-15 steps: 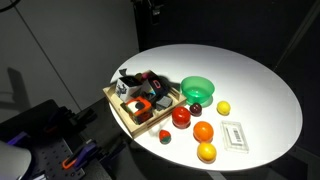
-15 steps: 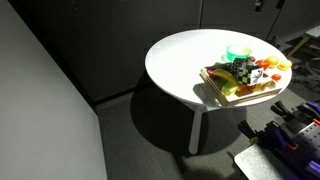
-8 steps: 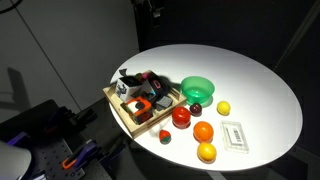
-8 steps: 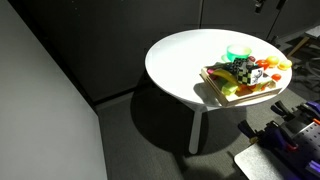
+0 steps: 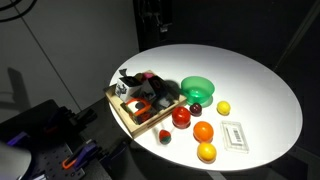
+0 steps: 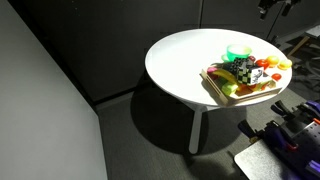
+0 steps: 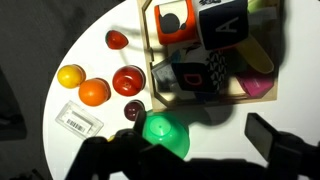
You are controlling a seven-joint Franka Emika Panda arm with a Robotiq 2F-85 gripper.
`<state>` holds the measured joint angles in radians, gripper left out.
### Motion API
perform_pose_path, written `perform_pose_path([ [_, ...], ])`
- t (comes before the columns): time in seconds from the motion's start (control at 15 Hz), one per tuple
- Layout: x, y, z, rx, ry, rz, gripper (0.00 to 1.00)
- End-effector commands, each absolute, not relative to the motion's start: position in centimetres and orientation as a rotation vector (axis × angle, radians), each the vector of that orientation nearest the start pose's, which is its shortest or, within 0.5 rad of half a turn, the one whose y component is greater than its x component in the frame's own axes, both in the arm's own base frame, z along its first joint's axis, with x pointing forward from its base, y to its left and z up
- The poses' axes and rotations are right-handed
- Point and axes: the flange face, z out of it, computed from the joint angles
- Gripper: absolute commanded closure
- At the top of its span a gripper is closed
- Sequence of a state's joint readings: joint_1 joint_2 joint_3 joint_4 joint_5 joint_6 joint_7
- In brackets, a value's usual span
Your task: Pick up the red apple toy and put it in the green bowl
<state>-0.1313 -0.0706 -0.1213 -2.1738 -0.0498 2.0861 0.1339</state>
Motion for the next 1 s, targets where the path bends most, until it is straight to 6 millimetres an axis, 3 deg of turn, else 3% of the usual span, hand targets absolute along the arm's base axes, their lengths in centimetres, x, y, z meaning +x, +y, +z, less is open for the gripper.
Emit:
perform_pose_path([
  [0.0, 50.7, -15.3, 40.2, -3.131, 0.574, 0.051, 0.0],
  [0.93, 52.2, -21.2, 29.7, -3.15, 0.522, 0.127, 0.0],
])
